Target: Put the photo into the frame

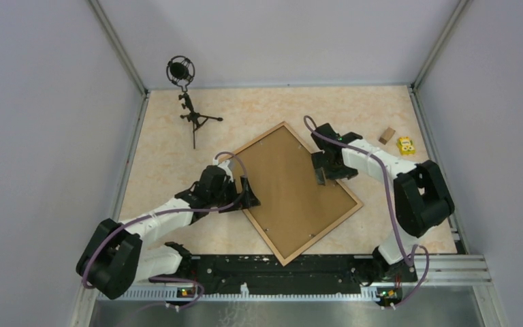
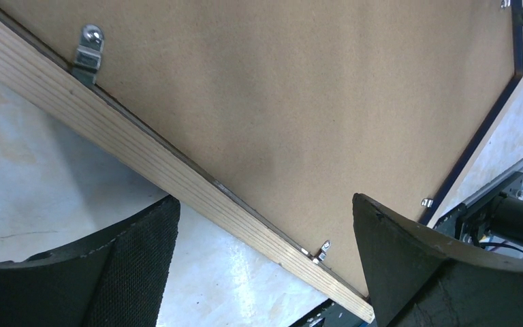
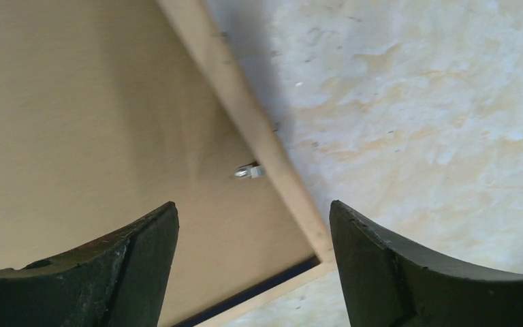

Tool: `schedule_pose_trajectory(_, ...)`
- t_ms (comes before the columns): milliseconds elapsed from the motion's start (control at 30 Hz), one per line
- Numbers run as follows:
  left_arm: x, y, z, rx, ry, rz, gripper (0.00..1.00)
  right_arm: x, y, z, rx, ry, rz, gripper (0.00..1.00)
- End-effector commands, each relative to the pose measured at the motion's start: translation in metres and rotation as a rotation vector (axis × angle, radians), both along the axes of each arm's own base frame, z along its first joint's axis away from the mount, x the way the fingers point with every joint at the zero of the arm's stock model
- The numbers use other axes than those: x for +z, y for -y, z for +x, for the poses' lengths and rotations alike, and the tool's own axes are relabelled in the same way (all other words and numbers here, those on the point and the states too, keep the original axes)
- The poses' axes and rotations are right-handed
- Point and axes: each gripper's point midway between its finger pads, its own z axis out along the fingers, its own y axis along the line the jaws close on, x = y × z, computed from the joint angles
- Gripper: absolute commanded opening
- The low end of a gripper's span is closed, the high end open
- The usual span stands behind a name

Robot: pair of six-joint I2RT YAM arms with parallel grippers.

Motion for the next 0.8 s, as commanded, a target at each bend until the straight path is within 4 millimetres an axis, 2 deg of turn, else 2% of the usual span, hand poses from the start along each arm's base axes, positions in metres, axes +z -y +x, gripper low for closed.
schedule_pose_trajectory(0, 0.038, -0.001, 0.017, -0.002, 0.127, -0.008, 0.98, 0.033, -0.071, -0.014, -0.014, 0.018, 0.29, 0.81)
schedule_pose_trajectory(133, 0.058, -0.022, 0.018, 0.083, 0.185, 0.04, 0.98, 0.025, -0.129, -0.055, 0.004, -0.127, 0.396, 0.82)
schedule_pose_trajectory(200, 0.07, -0.034, 0.017, 0.141, 0.218, 0.055, 0.99, 0.023, -0.154, -0.076, 0.05, -0.18, 0.371, 0.81)
schedule_pose_trajectory(333, 0.103, -0.06, 0.016, 0.26, 0.325, 0.055, 0.98, 0.016, -0.183, -0.113, 0.123, -0.304, 0.285, 0.77)
schedule_pose_trajectory(467, 0.148, -0.085, 0.012, 0.375, 0.466, 0.012, 0.98, 0.01, -0.22, -0.148, 0.174, -0.443, 0.311, 0.74)
schedule_pose_trajectory(633, 0.199, -0.117, 0.0, 0.489, 0.643, -0.027, 0.98, -0.002, -0.247, -0.169, 0.217, -0.501, 0.258, 0.6)
schedule_pose_trajectory(767, 0.218, -0.129, -0.006, 0.514, 0.694, -0.017, 0.98, -0.012, -0.255, -0.178, 0.232, -0.515, 0.195, 0.53)
